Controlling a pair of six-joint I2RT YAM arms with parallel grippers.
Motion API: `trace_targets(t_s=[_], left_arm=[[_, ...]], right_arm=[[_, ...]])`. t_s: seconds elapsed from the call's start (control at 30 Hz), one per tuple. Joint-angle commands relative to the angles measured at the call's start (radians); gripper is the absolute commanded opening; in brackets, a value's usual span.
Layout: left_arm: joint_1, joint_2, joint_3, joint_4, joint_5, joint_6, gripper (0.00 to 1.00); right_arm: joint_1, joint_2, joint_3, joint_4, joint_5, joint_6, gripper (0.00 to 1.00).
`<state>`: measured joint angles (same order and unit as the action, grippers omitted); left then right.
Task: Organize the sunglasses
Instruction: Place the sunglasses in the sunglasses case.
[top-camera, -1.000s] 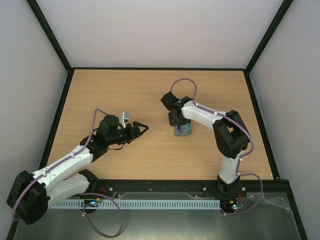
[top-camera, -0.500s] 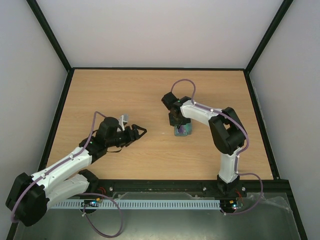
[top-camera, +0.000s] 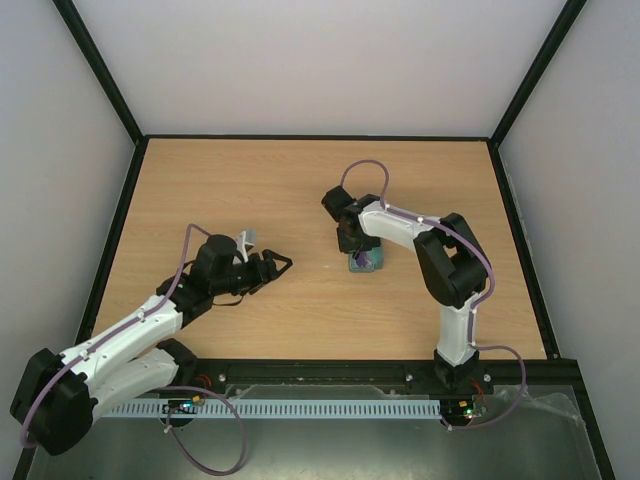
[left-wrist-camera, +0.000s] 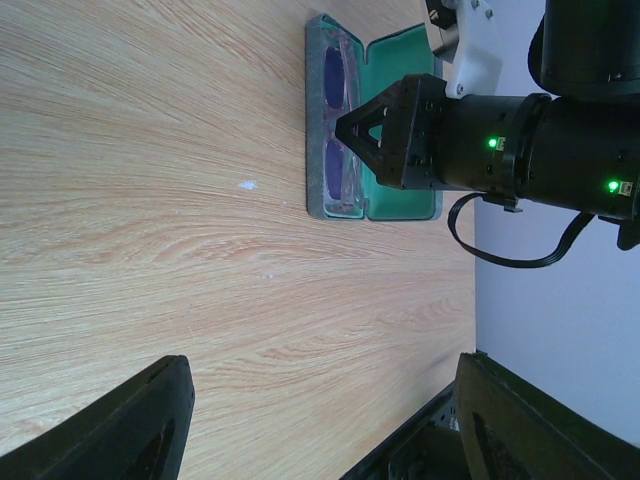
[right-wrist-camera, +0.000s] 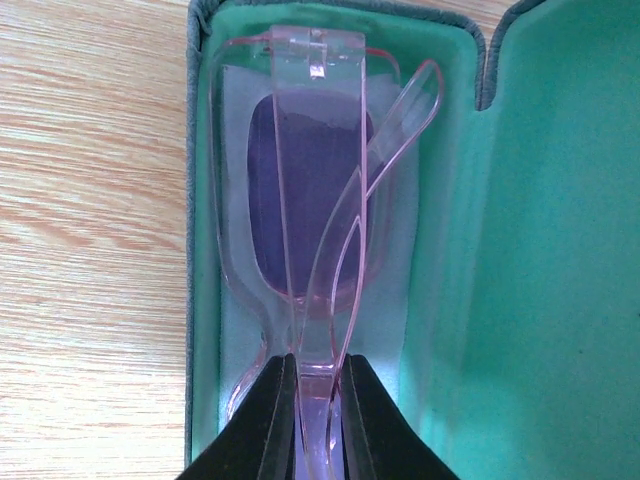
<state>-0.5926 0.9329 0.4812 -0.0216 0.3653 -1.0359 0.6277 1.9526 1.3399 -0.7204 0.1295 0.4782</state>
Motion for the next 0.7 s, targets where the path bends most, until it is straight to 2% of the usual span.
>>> trace_targets(t_s=[0.0,0.1,0.23,0.37,0.67], left_arm=[[0.002,-0.015,-0.007,-0.017,-0.003,0.013,0.74],[0.002,-0.016,-0.008,-0.019,-0.003,0.014,0.74],[0.002,-0.016,-0.009,-0.014,0.002,0.013,0.74],[0.002,-0.016,-0.011,-0.009,0.006,0.013,0.74],[0.003,-0.012,-0.011,-0.012,0.003,0.016,0.75]], right_arm=[[-0.005,0.022,0.023,-0.002,0.029,0.012,0.08],[-0.006,0.012,0.043,-0.022,0.045,0.020,0.11],[-0.006,-0.017,0.056,-0.040,0.051,0.026,0.23],[-0.006,-0.064,0.058,-0.053,0.059,0.025,0.30],[-0.006,-0.220,0.105,-0.053,-0.007,0.014,0.40]])
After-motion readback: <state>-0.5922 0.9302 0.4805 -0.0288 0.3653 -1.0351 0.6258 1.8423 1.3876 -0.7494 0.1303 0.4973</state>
